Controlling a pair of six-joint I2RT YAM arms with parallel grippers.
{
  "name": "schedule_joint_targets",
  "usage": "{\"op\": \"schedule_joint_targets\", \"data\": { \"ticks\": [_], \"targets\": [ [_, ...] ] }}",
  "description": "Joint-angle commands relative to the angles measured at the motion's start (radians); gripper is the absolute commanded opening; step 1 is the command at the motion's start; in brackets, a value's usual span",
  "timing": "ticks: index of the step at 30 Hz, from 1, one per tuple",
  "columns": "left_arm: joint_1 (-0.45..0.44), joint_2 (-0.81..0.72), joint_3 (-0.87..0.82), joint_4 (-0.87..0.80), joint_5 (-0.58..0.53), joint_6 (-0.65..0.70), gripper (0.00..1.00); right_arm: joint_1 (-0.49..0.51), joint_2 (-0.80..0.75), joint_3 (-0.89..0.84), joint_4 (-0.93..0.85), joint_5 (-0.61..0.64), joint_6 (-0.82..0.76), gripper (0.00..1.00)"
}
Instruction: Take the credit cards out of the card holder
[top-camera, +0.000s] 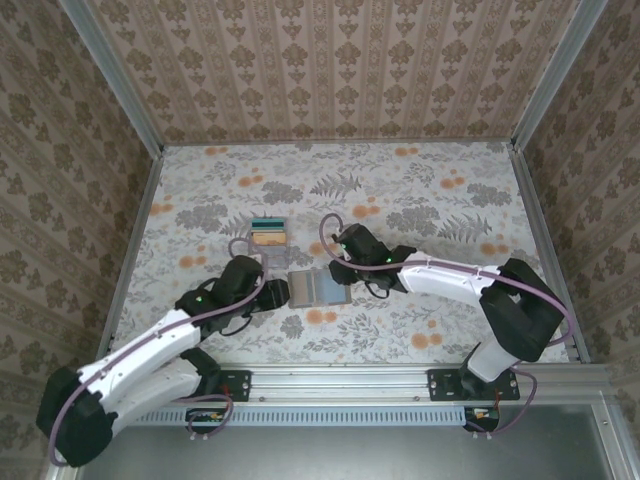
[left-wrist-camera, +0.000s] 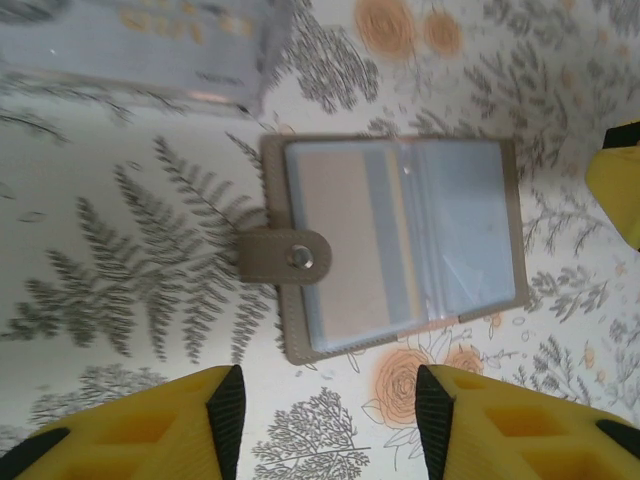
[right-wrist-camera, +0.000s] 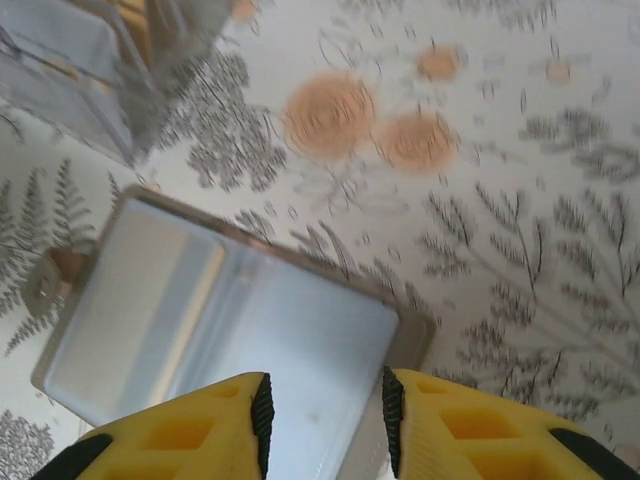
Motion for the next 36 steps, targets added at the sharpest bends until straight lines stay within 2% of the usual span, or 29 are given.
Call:
{"op": "schedule_joint_targets", "data": {
  "ticks": [1, 9, 13, 25, 36],
  "targets": [
    [-0.036, 0.077, 0.042, 0.076, -0.018, -0.010, 0.45, -0.004, -0.038, -0.073, 0.032, -0.016, 0.118, 0.35],
    [-0.041, 0.193, 0.058, 0.122, -0.012, 0.006, 0.39, -0.004, -0.017, -0.145, 0.081, -0.039, 0.191, 0.31],
    [-0.013, 0.229, 0.051, 0.150, 0.022, 0.015, 0.36, -0.005, 0.009, -0.147, 0.106, -0.050, 0.212, 0.31],
    [0.016, 0.313, 0.054, 0.226, 0.101, 0.039, 0.30, -0.005, 0.058, -0.140, 0.112, -0.052, 0.226, 0.27],
    [0.015, 0.409, 0.076, 0.226, 0.099, 0.039, 0.26, -0.003, 0.059, -0.144, 0.116, -0.059, 0.230, 0.25]
  ]
}}
